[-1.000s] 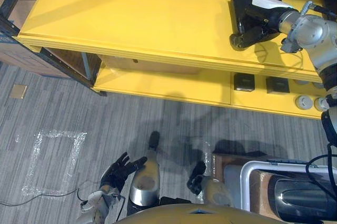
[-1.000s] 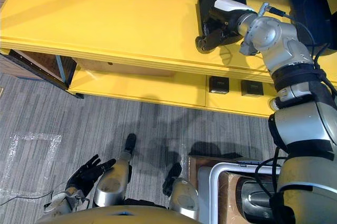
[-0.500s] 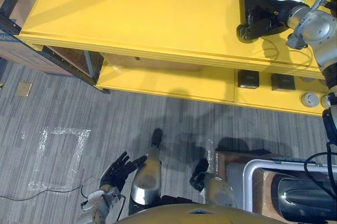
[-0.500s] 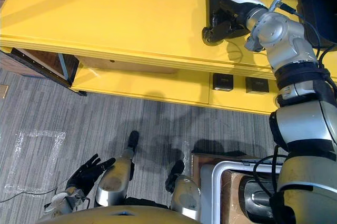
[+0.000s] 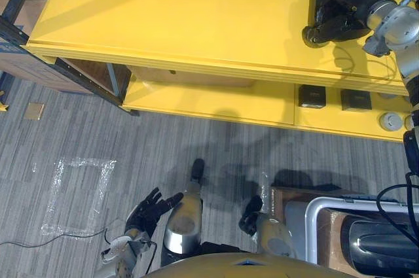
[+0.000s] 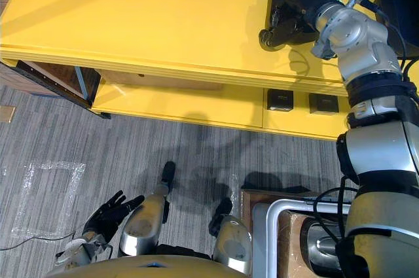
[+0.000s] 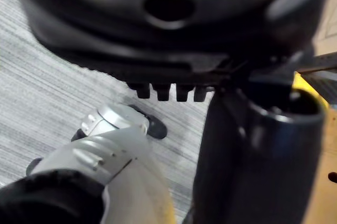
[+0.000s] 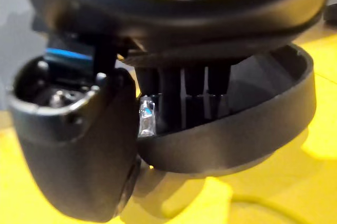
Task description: Walk over and take three plastic housings, then place them on the shelf
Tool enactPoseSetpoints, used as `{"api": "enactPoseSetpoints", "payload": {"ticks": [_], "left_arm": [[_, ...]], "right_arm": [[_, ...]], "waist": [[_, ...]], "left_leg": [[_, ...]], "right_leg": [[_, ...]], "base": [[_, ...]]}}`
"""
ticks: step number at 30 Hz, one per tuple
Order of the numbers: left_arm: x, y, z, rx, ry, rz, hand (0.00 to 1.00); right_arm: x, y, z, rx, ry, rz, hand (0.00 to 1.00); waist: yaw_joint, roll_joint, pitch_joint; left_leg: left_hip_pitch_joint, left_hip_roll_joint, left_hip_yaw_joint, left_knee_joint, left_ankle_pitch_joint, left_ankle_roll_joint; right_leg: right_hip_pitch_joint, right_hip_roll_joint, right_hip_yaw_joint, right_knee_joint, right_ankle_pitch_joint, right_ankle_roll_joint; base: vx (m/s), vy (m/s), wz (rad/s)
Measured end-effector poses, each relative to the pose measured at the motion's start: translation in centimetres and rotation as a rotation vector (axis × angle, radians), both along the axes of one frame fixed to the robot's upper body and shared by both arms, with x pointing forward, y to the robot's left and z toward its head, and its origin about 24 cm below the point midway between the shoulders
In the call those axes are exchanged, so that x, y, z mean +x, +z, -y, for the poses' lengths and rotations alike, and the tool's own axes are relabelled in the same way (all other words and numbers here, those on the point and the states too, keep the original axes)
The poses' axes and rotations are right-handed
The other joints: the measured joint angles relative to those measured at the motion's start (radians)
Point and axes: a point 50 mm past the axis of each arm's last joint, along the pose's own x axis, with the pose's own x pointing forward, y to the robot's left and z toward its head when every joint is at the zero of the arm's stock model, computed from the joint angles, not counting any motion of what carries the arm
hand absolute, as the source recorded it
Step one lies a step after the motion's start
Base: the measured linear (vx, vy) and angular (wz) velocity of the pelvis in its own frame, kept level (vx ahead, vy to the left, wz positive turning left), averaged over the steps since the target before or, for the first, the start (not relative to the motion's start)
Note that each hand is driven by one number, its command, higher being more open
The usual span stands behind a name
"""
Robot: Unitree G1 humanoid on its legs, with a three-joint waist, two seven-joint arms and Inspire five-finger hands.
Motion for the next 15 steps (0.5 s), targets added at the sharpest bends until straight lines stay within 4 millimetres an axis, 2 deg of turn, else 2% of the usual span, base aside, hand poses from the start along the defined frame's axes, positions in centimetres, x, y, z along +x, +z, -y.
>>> {"api": "enactPoseSetpoints", "payload": {"ticks": [10,15], "left_arm": [[0.0,0.0,0.1,0.002,-0.008,-0.003,1.00],[0.0,-0.2,0.6,-0.012,-0.015,-0.013,1.00]], "right_arm": [[-0.1,1.0,-0.8,-0.020,0.043,0.053,1.00],[-0.6,2.5,-2.8,-0.067,0.130,0.117,1.00]], "waist": [[-0.002,-0.001,0.000],[-0.035,-0.003,-0.002]], "left_leg": [[0.009,0.010,0.027,0.000,0.000,0.000],[0.041,0.021,0.064,0.000,-0.004,-0.001]], "right_leg": [[0.001,0.011,0.026,-0.021,0.015,0.002],[0.036,0.029,0.052,-0.074,0.045,0.003]], "base": [[0.00,-0.039,-0.08],[0.00,-0.030,-0.22]]}}
